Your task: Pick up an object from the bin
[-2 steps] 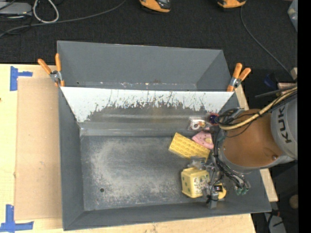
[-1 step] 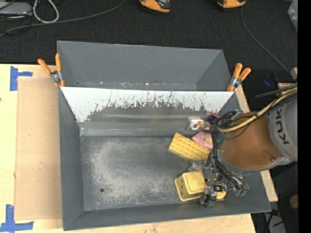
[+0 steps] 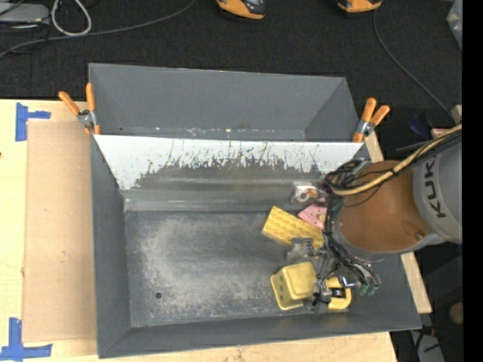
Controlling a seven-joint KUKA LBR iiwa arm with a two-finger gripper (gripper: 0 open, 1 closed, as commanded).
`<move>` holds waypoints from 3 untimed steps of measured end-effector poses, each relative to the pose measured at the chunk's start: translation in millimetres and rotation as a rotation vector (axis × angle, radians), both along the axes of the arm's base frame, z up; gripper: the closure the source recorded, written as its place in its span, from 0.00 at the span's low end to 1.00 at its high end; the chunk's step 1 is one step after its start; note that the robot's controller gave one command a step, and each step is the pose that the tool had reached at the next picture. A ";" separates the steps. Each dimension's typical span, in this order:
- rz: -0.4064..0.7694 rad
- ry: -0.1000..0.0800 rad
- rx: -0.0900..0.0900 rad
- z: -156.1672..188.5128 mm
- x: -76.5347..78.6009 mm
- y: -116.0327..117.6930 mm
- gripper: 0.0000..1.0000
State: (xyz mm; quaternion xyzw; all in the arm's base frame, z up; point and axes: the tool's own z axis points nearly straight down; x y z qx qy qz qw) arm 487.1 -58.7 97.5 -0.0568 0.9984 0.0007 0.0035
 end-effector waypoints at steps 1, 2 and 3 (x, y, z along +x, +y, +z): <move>0.185 0.008 0.000 -28.9 5.6 13.3 0.00; 0.228 0.003 -0.001 -27.3 0.8 14.4 1.00; 0.229 0.003 -0.001 -27.2 0.8 14.5 1.00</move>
Offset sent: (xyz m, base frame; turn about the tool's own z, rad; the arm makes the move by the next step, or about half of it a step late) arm -0.0003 0.0136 -0.0275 -0.2317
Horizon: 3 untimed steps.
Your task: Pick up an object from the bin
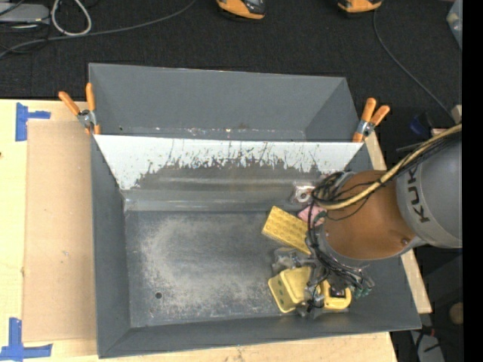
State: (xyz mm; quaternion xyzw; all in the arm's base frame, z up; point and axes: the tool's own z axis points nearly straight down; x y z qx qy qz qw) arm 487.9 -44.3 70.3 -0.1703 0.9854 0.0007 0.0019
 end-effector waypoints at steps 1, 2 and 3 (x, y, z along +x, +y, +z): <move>-0.001 0.005 0.000 19.8 -1.9 0.5 1.00; -0.003 0.007 0.001 52.2 -2.2 1.1 1.00; -0.005 0.005 0.002 65.2 -1.5 1.6 1.00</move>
Offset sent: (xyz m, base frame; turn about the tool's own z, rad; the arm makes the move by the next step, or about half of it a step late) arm -0.0020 0.0005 0.0650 0.0000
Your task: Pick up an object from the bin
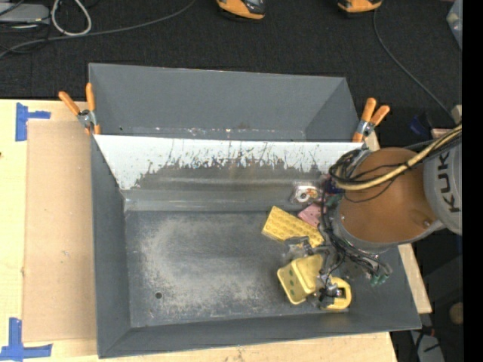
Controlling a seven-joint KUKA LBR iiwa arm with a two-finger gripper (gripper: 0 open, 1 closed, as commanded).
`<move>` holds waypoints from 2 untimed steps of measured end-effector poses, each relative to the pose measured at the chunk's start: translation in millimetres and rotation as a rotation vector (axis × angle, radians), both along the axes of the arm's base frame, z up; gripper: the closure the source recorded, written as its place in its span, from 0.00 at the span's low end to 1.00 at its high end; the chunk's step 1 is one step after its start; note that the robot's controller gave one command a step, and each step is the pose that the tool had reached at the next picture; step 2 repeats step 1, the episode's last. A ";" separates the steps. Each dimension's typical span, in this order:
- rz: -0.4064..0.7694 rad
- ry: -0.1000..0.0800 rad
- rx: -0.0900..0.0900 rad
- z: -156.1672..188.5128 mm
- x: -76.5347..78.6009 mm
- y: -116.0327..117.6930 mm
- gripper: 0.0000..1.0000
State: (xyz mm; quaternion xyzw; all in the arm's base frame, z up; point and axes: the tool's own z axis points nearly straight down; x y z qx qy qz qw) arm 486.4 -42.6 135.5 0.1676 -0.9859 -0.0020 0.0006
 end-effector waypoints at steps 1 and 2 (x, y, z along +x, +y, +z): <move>-0.002 0.009 0.001 20.9 -2.1 0.6 1.00; -0.002 0.009 0.001 20.9 -2.1 0.6 1.00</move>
Offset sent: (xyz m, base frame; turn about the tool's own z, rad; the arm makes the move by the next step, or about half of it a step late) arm -0.0021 0.0004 0.0162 0.0019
